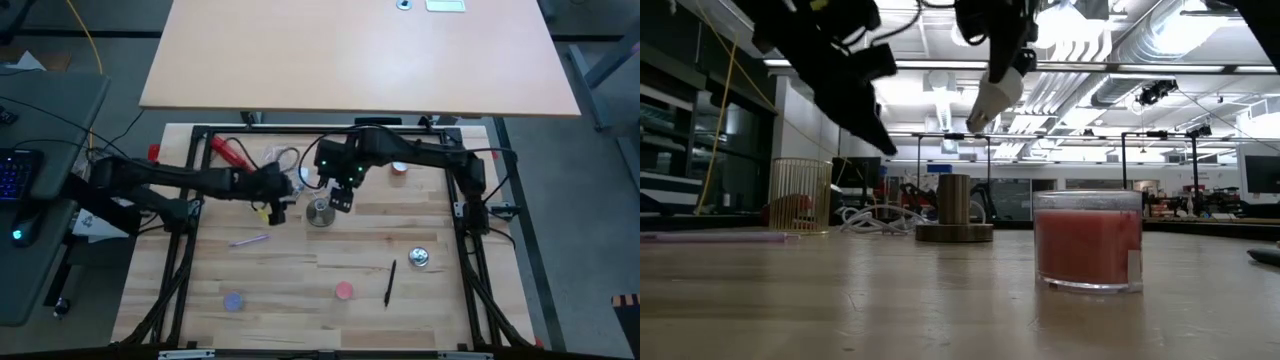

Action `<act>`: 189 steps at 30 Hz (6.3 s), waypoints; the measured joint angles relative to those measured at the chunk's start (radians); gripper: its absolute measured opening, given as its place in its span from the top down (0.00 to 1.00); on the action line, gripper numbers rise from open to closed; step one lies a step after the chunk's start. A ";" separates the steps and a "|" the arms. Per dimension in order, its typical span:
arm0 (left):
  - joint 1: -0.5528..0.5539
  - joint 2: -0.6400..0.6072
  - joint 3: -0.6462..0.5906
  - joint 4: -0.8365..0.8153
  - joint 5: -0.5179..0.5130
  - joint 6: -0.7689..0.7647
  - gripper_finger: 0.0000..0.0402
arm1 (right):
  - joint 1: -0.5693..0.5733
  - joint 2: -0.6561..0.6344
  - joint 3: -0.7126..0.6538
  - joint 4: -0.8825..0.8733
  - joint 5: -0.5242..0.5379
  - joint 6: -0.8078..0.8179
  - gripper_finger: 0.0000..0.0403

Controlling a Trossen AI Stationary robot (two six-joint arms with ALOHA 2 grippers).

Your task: Screw lightbulb

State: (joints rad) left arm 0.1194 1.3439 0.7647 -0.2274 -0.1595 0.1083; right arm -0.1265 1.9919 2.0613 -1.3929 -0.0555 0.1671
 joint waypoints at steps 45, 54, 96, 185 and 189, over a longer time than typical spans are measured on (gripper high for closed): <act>-0.094 0.491 0.095 0.293 -0.071 -0.070 1.00 | -0.004 -0.069 0.002 -0.114 0.063 -0.036 0.45; -0.100 0.595 0.233 0.302 -0.025 -0.078 1.00 | -0.003 -0.069 -0.004 -0.159 0.062 -0.037 0.45; -0.087 0.288 0.032 0.239 -0.143 -0.230 1.00 | -0.032 0.061 -0.111 -0.083 0.081 -0.165 0.45; -0.019 -0.088 0.132 -0.075 -0.194 -0.043 1.00 | -0.086 0.076 0.234 -0.067 -0.084 -0.365 0.43; -0.023 -0.265 0.132 0.016 -0.122 -0.100 1.00 | -0.085 0.065 0.290 0.043 -0.055 -0.379 0.43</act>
State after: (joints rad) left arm 0.0965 1.0787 0.8963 -0.2114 -0.2814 0.0085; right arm -0.2119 2.0568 2.3516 -1.3494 -0.1107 -0.2117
